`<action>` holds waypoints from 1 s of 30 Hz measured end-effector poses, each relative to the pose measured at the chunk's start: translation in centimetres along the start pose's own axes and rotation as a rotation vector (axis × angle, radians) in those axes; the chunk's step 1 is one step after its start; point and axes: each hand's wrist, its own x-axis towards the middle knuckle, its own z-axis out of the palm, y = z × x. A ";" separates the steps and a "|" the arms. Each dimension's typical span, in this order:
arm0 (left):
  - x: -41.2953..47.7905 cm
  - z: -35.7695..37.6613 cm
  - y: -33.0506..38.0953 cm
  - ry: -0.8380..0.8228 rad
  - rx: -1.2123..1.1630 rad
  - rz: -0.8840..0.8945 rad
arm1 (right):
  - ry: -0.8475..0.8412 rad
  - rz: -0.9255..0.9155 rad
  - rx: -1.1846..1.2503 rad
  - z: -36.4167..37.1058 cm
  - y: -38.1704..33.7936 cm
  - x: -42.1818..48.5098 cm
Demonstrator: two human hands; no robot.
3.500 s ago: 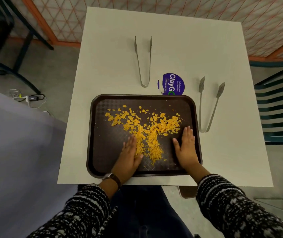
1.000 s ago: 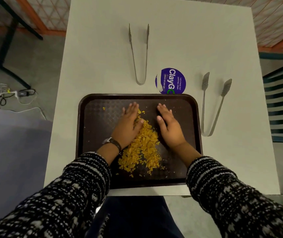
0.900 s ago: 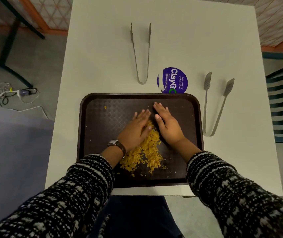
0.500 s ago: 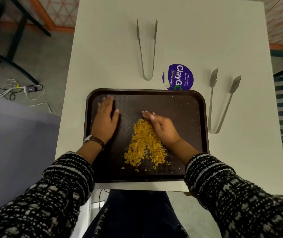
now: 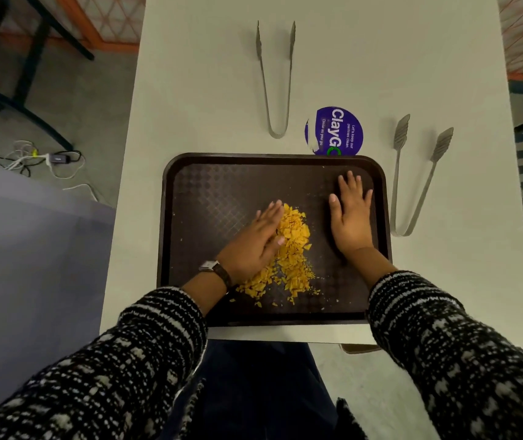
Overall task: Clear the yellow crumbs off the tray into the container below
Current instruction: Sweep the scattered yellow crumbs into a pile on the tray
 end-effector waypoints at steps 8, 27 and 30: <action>-2.2 -4.0 -4.8 0.483 0.052 -0.294 | -0.270 -0.276 0.128 3.1 -4.8 -2.5; 0.2 0.6 -1.8 0.103 0.082 -0.028 | -0.137 -0.213 0.074 2.4 -3.1 -0.3; 0.1 0.4 -0.7 0.115 -0.074 0.027 | -0.286 -0.318 0.173 3.4 -4.7 -1.4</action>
